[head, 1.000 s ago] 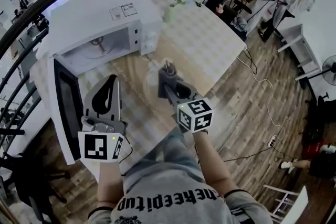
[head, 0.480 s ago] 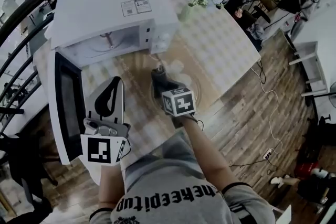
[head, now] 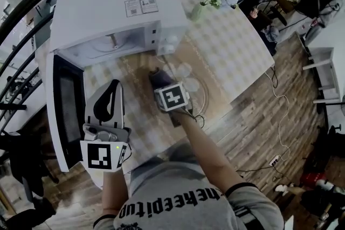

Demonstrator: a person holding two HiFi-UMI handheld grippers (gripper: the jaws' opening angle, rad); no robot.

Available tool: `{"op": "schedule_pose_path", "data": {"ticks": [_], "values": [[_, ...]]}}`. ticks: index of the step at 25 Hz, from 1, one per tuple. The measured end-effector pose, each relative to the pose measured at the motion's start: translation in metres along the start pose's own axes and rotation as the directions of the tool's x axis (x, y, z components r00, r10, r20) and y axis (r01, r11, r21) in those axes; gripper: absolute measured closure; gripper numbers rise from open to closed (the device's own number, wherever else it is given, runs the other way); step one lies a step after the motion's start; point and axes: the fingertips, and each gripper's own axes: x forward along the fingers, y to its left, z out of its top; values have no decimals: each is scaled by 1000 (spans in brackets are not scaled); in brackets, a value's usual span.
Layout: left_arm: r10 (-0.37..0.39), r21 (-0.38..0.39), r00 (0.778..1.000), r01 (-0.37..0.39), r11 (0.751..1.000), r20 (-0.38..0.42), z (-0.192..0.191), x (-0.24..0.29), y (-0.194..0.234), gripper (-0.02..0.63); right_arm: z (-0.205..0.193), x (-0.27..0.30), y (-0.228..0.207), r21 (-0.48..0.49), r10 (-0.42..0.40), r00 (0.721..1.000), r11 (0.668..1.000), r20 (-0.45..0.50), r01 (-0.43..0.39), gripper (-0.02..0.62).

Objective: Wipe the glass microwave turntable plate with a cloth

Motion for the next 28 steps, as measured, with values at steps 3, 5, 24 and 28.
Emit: {"op": "schedule_pose_path", "data": {"ticks": [3,5,24,28], "values": [[-5,-3,1000,5,1000,-3,-2,6,-3,595,-6,0,-17,11,-22,1000,1000,-2,22,505],[-11,-4,1000,11,1000,-2,-3,9,-6,595,-6,-6,-29,5,-47,999,999,1,47,506],[8,-8,1000,-8,1000,10,2,3,-9,595,-43,-54,-164,207,-252,968,947,6,245,506],[16,-10,1000,-16,1000,14,3,-4,-7,594,-35,-59,-129,216,-184,982,961,42,171,505]]}}
